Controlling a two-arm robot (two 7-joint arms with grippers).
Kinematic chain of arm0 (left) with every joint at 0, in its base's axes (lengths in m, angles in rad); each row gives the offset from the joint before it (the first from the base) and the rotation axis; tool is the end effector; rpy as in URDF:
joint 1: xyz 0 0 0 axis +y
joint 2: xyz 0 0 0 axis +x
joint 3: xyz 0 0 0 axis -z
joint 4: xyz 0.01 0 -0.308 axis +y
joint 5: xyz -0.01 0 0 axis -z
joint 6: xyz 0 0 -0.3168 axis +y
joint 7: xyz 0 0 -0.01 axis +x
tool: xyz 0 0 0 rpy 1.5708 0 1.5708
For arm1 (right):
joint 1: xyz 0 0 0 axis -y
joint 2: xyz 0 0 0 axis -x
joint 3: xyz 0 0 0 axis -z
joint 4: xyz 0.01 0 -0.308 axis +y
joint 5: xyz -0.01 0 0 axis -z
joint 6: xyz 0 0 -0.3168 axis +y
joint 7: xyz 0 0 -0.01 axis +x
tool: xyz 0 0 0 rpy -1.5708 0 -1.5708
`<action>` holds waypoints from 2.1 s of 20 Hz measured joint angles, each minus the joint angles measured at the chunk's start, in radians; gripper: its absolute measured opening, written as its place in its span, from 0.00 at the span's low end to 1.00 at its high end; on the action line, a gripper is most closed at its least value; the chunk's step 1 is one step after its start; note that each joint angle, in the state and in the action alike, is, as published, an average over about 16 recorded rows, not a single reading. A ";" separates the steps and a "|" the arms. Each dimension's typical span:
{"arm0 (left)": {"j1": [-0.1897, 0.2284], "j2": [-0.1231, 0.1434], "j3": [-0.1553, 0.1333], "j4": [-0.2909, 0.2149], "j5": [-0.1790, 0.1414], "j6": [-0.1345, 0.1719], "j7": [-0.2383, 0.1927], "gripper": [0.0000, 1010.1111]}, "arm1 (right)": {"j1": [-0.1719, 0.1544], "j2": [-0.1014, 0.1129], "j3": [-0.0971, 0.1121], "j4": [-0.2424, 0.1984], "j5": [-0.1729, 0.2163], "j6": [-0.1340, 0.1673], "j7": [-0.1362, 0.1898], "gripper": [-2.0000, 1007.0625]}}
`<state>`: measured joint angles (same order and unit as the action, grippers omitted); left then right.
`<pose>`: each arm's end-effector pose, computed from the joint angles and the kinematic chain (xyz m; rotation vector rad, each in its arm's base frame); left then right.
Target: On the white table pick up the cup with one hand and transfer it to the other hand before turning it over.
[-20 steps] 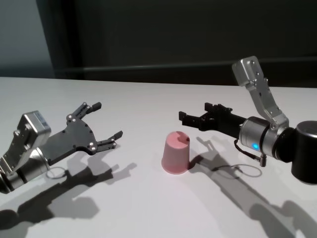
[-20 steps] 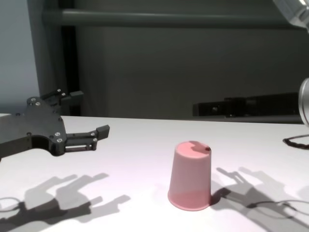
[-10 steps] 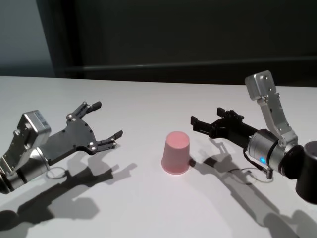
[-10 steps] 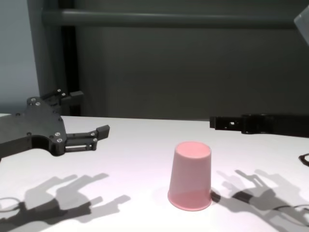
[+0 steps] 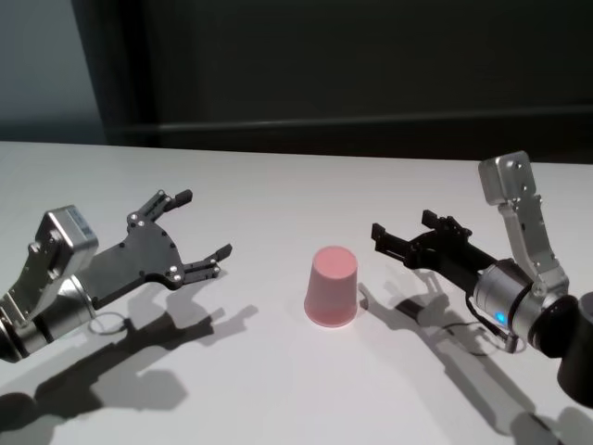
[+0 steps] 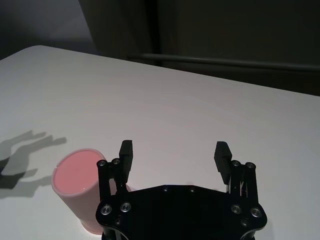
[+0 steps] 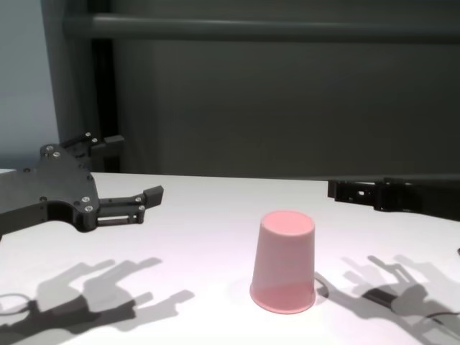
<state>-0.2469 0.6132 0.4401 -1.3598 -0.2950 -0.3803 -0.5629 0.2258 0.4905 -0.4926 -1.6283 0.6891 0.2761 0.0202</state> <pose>0.3837 0.1069 -0.3082 0.1834 -0.3731 0.6672 0.3647 -0.0002 -0.2666 -0.1325 0.2727 -1.0595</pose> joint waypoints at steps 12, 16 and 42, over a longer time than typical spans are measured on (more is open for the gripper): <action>0.000 0.000 0.000 0.000 0.000 0.000 0.000 0.99 | -0.096 -0.015 0.070 0.003 -0.009 -0.064 -0.036 0.99; 0.000 0.000 0.000 0.000 0.000 0.000 0.000 0.99 | -0.116 -0.017 0.085 -0.001 -0.010 -0.066 -0.043 0.99; 0.000 0.000 0.000 0.000 0.000 0.000 0.000 0.99 | -0.126 -0.018 0.092 -0.005 -0.009 -0.058 -0.046 0.99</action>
<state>-0.2469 0.6132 0.4401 -1.3598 -0.2951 -0.3803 -0.5629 0.0995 0.4728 -0.4002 -1.6335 0.6802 0.2180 -0.0256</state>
